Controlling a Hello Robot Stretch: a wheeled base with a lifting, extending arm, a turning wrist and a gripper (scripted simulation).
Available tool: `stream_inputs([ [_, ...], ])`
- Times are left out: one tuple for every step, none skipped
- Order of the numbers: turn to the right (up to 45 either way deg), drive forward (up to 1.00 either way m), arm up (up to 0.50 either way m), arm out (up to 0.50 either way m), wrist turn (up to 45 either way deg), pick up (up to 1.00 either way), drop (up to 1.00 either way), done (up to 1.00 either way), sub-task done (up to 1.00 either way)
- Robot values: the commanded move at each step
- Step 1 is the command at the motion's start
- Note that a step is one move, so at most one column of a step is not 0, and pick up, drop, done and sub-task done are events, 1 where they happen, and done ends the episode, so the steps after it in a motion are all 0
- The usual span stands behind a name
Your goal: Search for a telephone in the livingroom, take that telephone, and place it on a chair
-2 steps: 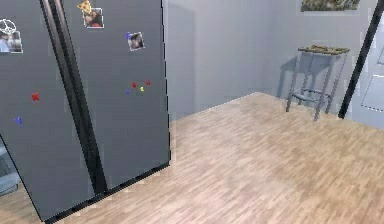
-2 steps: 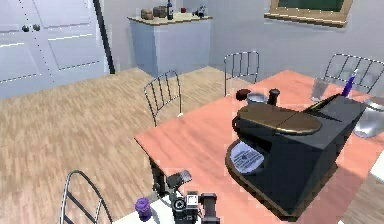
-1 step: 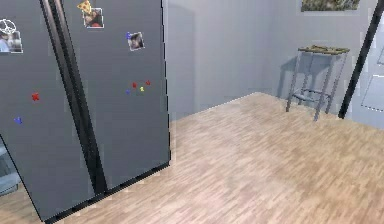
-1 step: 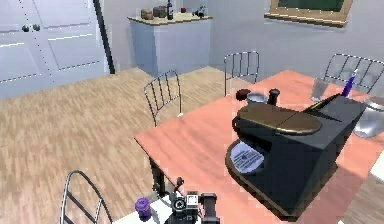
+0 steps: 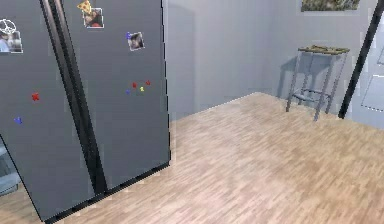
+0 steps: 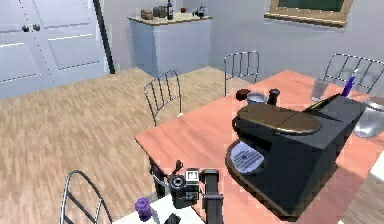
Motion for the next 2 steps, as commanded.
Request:
stream_inputs([
  [0.0, 0.0, 0.0, -0.08, 0.0, 0.0, 0.0, 0.0, 0.0],
  [0.0, 0.0, 0.0, 0.0, 0.0, 0.0, 0.0, 1.0, 0.0],
])
